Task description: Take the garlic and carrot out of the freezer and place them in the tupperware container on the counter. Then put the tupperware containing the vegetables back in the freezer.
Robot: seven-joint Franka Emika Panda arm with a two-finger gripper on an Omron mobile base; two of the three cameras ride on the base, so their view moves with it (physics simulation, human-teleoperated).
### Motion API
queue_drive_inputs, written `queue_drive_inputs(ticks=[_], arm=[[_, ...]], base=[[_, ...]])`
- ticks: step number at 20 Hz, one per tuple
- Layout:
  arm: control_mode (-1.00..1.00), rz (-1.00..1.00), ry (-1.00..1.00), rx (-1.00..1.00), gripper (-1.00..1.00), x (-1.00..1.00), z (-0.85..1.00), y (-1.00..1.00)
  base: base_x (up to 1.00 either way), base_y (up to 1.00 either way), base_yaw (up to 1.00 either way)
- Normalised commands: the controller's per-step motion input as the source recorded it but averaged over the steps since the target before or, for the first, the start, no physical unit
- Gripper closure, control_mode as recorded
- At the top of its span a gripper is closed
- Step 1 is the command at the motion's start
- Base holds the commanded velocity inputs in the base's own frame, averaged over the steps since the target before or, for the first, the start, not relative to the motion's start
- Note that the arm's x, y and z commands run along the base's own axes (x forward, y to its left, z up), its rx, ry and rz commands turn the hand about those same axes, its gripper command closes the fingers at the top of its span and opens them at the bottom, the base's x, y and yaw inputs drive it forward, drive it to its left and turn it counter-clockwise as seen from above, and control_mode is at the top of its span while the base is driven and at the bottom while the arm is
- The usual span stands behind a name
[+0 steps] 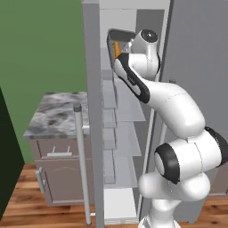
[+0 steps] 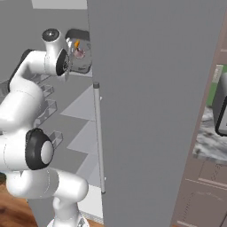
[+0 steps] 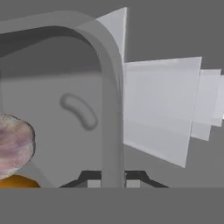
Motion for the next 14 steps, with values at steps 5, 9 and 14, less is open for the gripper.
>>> queue_drive_inputs(ticks=[5, 9, 14], arm=[[-1.0, 0.0, -0.02, -0.03, 1.0, 0.52, -0.09, 0.0], [-1.0, 0.0, 0.0, 0.0, 1.0, 0.59, -0.01, -0.05], [-1.0, 0.0, 0.0, 0.0, 1.0, 0.55, -0.02, -0.06]], base=[[0.0, 0.0, 0.0], [0.0, 0.0, 0.0], [0.0, 0.0, 0.0]])
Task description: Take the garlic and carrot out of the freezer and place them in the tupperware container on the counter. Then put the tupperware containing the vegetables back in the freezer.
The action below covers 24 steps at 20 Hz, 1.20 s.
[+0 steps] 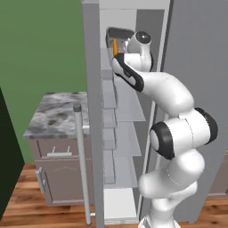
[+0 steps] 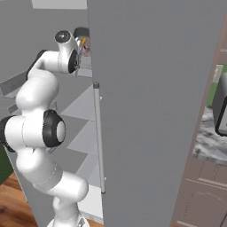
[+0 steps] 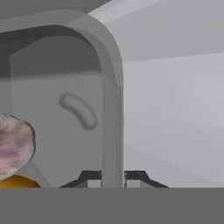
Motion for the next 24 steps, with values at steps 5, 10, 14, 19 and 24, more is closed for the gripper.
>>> queue_drive_inputs(ticks=[5, 10, 14, 19, 24], arm=[[-1.0, -0.01, 0.0, 0.0, 1.0, 0.55, -0.13, 0.0], [-1.0, -0.02, 0.0, 0.0, -1.0, 0.55, -0.21, 0.0], [-1.0, -0.02, 0.0, 0.0, -1.0, 0.56, -0.16, 0.0], [-1.0, -0.01, -0.09, 0.0, -1.0, 0.14, -0.01, 0.0], [-1.0, 0.0, -0.28, 0.0, -1.0, -0.22, 0.15, 0.0]], base=[[0.0, 0.0, 0.0], [0.0, 0.0, 0.0], [0.0, 0.0, 0.0], [0.0, 0.0, 0.0], [0.0, 0.0, 0.0]])
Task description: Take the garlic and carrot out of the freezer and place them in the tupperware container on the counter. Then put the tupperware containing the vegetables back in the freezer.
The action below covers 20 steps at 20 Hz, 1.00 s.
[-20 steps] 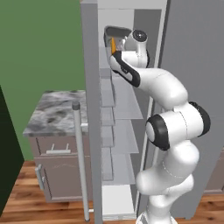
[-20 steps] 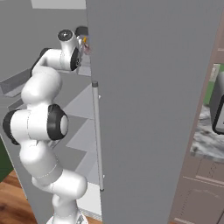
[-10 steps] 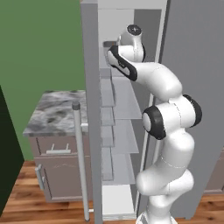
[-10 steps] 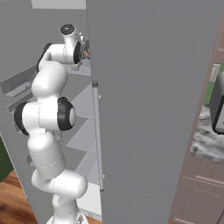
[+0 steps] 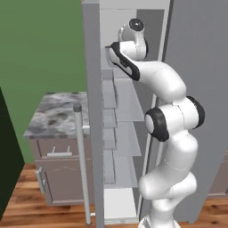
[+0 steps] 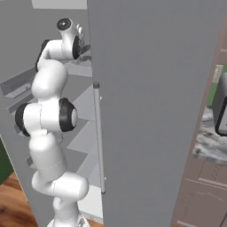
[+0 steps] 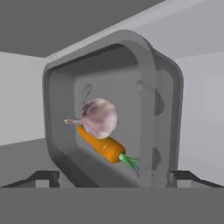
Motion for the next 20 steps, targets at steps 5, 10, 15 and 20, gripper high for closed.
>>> queue_drive_inputs(ticks=[5, 10, 15, 20], arm=[[-1.0, 0.0, -0.24, 0.0, -1.0, -0.62, 0.17, 0.0], [-1.0, 0.0, -0.22, 0.0, -1.0, -1.0, 0.34, -0.08], [-1.0, 0.0, -0.12, 0.06, -1.0, -1.0, 0.57, -0.3], [-1.0, -0.01, -0.01, 0.13, -1.0, -1.0, 0.5, -0.33]], base=[[0.0, 0.0, 0.0], [0.0, 0.0, 0.0], [0.0, 0.0, 0.0], [0.0, 0.0, 0.0]])
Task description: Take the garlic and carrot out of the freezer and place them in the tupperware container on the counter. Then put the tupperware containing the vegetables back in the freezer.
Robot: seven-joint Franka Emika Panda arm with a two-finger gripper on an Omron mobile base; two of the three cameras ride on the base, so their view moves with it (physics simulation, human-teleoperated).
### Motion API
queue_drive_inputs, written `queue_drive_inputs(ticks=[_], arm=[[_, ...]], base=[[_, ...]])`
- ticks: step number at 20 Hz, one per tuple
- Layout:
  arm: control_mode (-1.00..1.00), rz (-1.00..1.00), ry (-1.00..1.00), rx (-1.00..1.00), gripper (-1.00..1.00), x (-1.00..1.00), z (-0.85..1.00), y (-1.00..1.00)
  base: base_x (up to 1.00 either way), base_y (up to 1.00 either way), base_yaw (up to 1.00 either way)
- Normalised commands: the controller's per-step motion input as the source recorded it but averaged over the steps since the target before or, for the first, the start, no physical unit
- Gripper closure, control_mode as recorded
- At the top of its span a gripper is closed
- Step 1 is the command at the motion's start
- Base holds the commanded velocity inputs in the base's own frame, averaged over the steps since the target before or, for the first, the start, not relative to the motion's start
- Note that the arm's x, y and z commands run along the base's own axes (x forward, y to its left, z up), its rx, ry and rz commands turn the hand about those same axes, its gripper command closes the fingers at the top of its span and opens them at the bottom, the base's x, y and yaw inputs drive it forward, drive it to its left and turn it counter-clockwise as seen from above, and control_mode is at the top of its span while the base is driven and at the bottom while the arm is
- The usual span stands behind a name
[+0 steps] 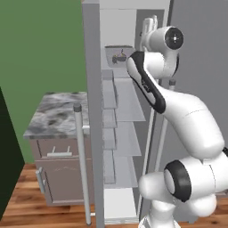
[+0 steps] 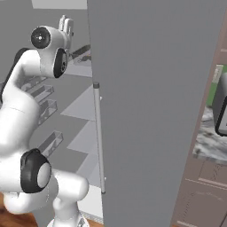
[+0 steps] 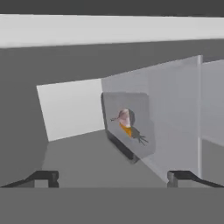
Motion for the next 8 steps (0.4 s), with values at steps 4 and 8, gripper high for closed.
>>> queue_drive_inputs(ticks=[4, 8], arm=[[-1.0, -0.02, 0.0, 0.11, -1.0, -1.0, 0.34, -0.17], [-1.0, -0.04, 0.0, 0.05, -1.0, -1.0, 0.19, 0.0]], base=[[0.0, 0.0, 0.0], [0.0, 0.0, 0.0]])
